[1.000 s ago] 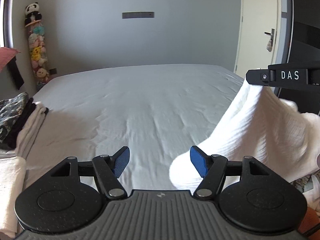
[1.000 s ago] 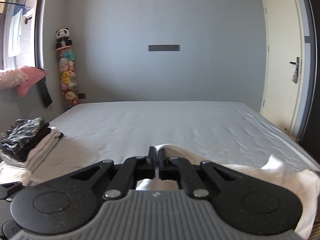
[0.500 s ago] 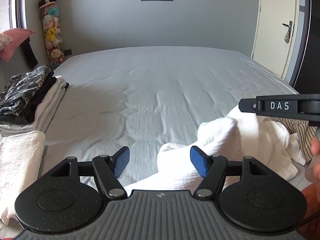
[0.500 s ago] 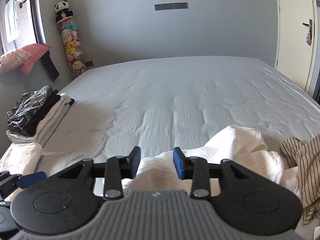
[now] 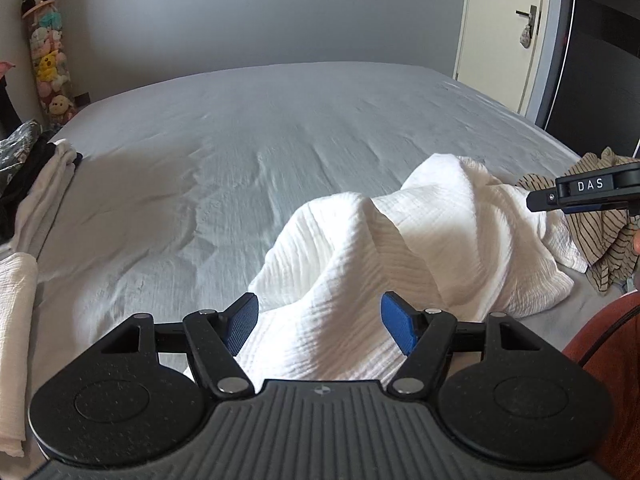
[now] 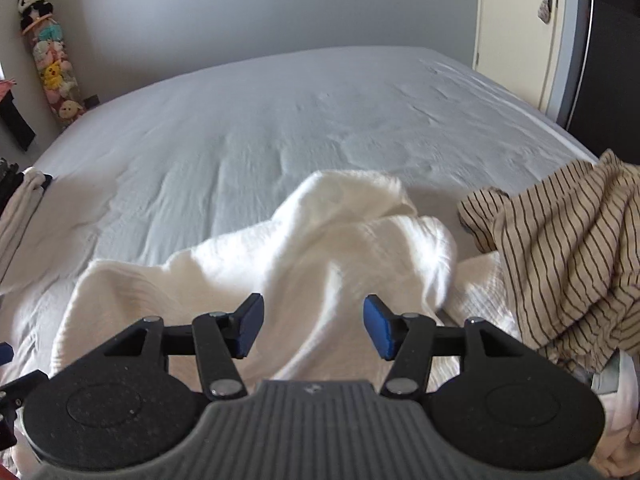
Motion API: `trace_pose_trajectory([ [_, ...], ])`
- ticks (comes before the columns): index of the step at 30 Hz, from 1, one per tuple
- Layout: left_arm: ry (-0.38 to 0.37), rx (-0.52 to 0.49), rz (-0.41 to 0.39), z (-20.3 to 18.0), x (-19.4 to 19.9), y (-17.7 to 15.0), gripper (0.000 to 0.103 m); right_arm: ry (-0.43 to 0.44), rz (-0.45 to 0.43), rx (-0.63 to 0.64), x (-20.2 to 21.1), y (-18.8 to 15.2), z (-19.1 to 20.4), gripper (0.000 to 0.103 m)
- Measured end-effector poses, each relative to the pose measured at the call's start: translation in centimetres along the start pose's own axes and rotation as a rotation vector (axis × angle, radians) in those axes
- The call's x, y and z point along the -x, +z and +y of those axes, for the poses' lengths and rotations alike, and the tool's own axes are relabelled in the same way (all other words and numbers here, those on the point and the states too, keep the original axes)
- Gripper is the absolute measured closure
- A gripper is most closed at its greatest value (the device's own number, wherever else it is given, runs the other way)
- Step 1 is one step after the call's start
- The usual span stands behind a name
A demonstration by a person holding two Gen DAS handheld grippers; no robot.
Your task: Fold clothes
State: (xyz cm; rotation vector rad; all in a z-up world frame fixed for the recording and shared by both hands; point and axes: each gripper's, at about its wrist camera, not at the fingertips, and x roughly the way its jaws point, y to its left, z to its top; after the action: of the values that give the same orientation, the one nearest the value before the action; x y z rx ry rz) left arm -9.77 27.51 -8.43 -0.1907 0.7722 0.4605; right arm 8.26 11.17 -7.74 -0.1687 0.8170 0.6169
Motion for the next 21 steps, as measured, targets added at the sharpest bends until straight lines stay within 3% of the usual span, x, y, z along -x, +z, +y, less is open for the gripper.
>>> trace_pose_trajectory([
  [4,0.007,-0.010,0.051,-1.1,-2.4,0.2,0.023,-0.027,0.055,-0.080,-2.1,-0.9,-2.3,0.039],
  [9,0.049,-0.026,0.096,-2.0,-5.1,0.9,0.023,0.003,0.088,-0.149,-4.5,-0.7,-3.3,0.037],
  [15,0.124,-0.019,0.145,-1.6,-7.5,1.2,0.043,0.003,0.142,-0.146,-8.8,-0.5,-2.6,0.038],
  [18,0.129,0.006,0.171,-1.0,-8.3,1.0,0.066,-0.011,0.174,-0.179,-10.3,-0.4,-2.7,0.052],
  [21,0.104,0.068,0.192,-0.1,-8.8,0.8,0.083,-0.007,0.199,-0.178,-11.0,-0.5,-2.4,0.077],
])
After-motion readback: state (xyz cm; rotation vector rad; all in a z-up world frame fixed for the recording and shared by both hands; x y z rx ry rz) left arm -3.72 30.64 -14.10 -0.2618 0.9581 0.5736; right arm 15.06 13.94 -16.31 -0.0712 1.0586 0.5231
